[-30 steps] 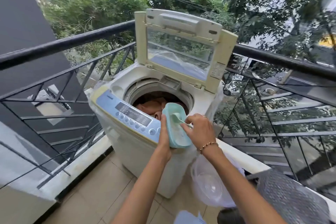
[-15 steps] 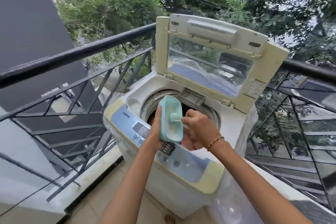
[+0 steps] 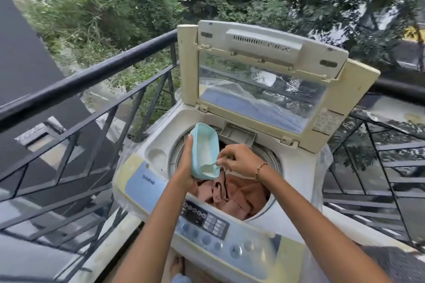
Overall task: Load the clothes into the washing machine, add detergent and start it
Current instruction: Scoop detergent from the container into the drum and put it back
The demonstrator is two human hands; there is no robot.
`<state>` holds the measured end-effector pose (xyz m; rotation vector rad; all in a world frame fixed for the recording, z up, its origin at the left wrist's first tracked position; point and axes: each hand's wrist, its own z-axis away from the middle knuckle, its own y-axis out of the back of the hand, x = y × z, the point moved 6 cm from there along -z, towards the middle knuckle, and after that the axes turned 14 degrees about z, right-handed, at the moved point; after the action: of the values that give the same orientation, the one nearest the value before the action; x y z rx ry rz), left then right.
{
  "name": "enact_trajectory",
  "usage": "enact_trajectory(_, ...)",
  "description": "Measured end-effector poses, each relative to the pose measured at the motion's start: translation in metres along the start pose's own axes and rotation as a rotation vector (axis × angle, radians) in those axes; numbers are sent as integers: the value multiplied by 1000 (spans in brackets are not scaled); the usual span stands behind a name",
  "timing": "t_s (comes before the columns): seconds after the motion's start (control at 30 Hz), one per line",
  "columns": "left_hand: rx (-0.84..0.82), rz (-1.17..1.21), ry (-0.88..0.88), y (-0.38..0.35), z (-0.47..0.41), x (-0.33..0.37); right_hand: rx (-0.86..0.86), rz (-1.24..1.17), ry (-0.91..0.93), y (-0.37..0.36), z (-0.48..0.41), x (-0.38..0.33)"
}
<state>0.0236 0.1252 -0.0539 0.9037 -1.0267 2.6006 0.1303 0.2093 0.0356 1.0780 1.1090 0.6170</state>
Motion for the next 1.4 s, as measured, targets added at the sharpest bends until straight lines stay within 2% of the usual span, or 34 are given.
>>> enact_trajectory(0.17, -62, 91, 45, 8, -29, 13, -87, -306, -307, -26, -23, 23)
enact_trajectory(0.27, -106, 160, 121, 11, -48, 13, -36, -505, -458, -38, -27, 32)
enact_trajectory(0.47, -162, 206, 172, 4, -68, 20, 173, -893, -734, -45, -34, 51)
enact_trajectory(0.53, -143, 224, 161, 4, -74, 24, 283, -1013, -822, -45, -36, 61)
enact_trajectory(0.63, -103, 215, 235, 7, -83, 22, 472, -1091, -931, -41, -37, 81)
enact_trajectory(0.77, -138, 219, 316, 3, -93, 17, 647, -951, -1043, -35, -35, 109)
enact_trajectory(0.87, -171, 219, 347, -4, -97, 16, 680, -541, -1063, -28, -35, 114)
enact_trajectory(0.97, -189, 213, 378, -10, -99, 16, 671, -55, -874, -18, -45, 102)
enact_trajectory(1.07, -187, 164, 390, -13, -103, 17, 611, 215, -680, -24, -53, 90)
enact_trajectory(1.13, -186, 159, 399, -12, -107, 16, 606, 271, -623, -26, -51, 86)
enact_trajectory(1.27, -189, 136, 401, -12, -114, 14, 761, 117, -656, -12, -46, 83)
enact_trajectory(1.33, -170, 62, 397, -11, -117, 13, 802, 89, -592, -5, -49, 72)
enact_trajectory(1.4, -154, -23, 397, -11, -116, 13, 765, 102, -479, -1, -57, 58)
